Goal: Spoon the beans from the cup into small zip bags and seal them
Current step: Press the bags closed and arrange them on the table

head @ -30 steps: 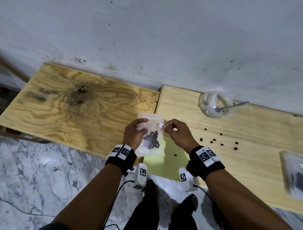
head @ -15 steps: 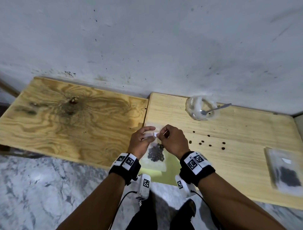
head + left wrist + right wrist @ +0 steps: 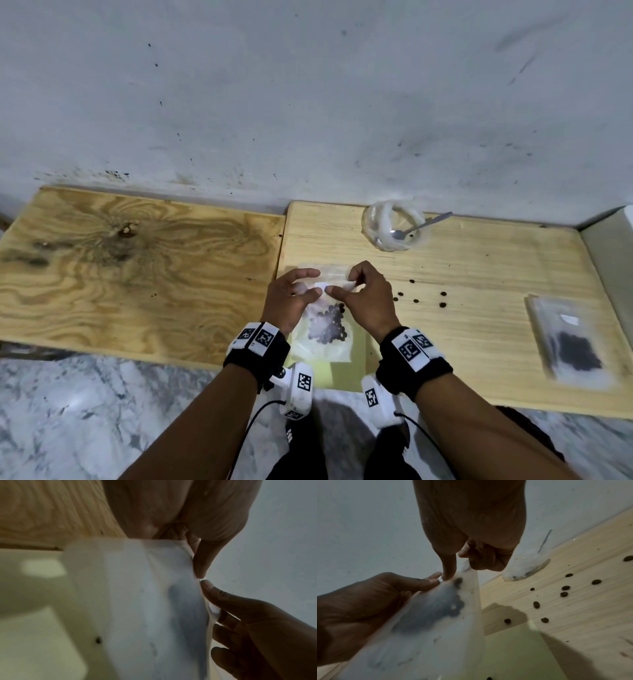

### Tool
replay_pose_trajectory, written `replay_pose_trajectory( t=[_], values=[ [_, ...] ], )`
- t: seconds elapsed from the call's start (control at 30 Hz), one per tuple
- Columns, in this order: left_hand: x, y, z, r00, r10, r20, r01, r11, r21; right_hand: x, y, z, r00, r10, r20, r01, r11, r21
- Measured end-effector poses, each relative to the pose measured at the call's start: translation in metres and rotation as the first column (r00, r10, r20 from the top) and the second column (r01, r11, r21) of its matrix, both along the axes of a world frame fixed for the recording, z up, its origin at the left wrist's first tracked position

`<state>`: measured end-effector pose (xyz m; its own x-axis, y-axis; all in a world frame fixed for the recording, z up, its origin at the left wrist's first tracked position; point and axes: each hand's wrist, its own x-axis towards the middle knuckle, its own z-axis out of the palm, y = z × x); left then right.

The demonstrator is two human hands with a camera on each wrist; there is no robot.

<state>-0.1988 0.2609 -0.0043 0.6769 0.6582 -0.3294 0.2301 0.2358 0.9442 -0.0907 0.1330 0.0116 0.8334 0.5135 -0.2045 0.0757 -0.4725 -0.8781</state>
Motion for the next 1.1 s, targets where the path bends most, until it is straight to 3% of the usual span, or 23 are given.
replay_pose_trajectory(
  t=[0.23,0.33,0.5,0.57,0.7,0.83,1.1],
  values=[
    [0.054,-0.04,0.007,0.999,-0.036,0.019,0.036,0.999,0.019,0.038,-0.045,-0.007,0.996,-0.085,0.03,0.083,0.993,0.078],
    [0.08,-0.069,0.008,1.0,-0.024,-0.005,0.024,1.0,0.012,0.068,-0.073,-0.006,0.998,-0.056,-0.003,0.056,0.997,0.06],
    [0.146,-0.138,0.006,0.997,0.052,-0.053,-0.056,0.996,-0.075,0.126,-0.149,-0.004,0.998,-0.035,-0.051,0.037,0.998,0.044],
    [0.178,-0.168,0.003,0.995,0.082,-0.057,-0.088,0.989,-0.119,0.152,-0.19,-0.004,0.989,-0.051,-0.137,0.055,0.998,0.03],
    [0.233,-0.23,-0.001,0.995,-0.085,-0.042,0.075,0.976,-0.205,0.199,-0.269,-0.007,0.947,-0.11,-0.301,0.109,0.994,-0.021],
    [0.268,-0.295,-0.018,0.97,-0.214,-0.114,0.182,0.954,-0.239,0.233,-0.338,-0.016,0.928,-0.288,-0.236,0.27,0.957,-0.104],
    [0.292,-0.373,-0.042,0.799,-0.485,-0.355,0.433,0.874,-0.22,0.236,-0.411,-0.028,0.953,-0.301,-0.047,0.238,0.832,-0.502]
  ],
)
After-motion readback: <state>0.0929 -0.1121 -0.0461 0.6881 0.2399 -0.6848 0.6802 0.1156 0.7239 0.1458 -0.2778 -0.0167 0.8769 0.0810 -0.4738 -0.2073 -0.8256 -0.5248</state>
